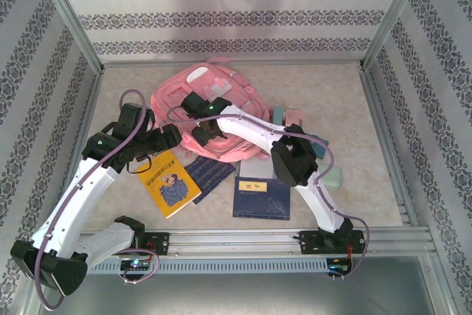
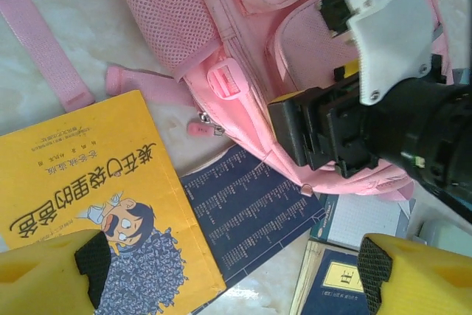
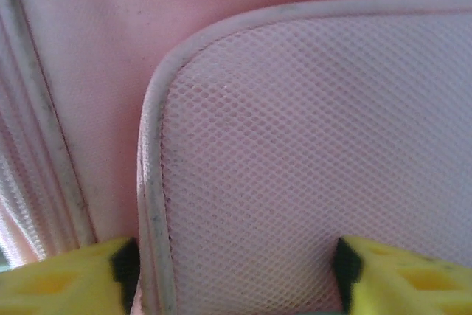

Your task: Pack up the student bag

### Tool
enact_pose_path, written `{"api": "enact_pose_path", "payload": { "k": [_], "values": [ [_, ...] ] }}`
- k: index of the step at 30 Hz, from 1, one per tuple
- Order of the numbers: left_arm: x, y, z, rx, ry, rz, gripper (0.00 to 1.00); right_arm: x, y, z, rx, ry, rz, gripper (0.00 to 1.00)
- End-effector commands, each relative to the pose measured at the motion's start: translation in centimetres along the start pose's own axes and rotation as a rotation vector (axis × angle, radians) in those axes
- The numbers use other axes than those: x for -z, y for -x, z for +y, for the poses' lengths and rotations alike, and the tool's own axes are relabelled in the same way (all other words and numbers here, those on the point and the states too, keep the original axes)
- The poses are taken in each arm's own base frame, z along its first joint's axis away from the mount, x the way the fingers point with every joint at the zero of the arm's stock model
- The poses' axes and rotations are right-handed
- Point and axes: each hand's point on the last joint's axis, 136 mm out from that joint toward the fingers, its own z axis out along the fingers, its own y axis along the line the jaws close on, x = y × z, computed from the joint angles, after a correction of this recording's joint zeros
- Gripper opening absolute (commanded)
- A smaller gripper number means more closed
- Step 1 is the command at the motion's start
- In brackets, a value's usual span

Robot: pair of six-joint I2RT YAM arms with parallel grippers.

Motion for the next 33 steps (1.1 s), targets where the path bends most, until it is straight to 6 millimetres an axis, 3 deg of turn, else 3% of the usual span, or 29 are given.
{"api": "enact_pose_path", "payload": {
  "k": [1, 5, 8, 13, 20, 23, 26, 30, 33],
  "values": [
    [0.3, -0.9, 0.9, -0.026, 0.020, 0.035, 0.87, -1.9, -1.1, -0.8, 0.044, -0.084, 0.050, 0.42],
    [-0.3, -1.3, 1.0, -0.036, 0.020, 0.049, 0.84, -0.8, 0.5, -0.5, 0.049, -0.044, -0.011, 0.17],
    [-0.8, -1.5, 0.9, -0.067, 0.010, 0.052, 0.83, 1.6, 2.3, -0.5, 0.039, 0.013, -0.074, 0.01],
    [-0.8, -0.6, 1.0, -0.164, 0.025, 0.002, 0.85, 6.3, 4.3, -0.9, 0.019, 0.160, -0.170, 0.00],
    [-0.8, 1.1, -1.6, -0.349, -0.060, -0.119, 0.83, 12.3, 5.5, -1.3, -0.119, 0.607, -0.258, 0.00],
    [-1.5, -0.3, -3.5, -0.572, -0.150, -0.112, 0.80, 13.9, 6.0, -1.9, -0.165, 0.717, -0.289, 0.00],
    [-1.7, -0.4, -4.0, -0.654, -0.183, -0.130, 0.78, 15.2, 6.4, -2.4, -0.199, 0.806, -0.313, 0.00],
    [-3.1, -1.1, -4.9, -0.667, -0.226, -0.036, 0.72, 17.2, 7.3, -3.5, -0.267, 0.914, -0.337, 0.00],
    [-3.8, -0.4, -5.4, -0.646, -0.262, -0.046, 0.66, 18.3, 7.8, -4.4, -0.309, 0.955, -0.348, 0.00]
  ]
}}
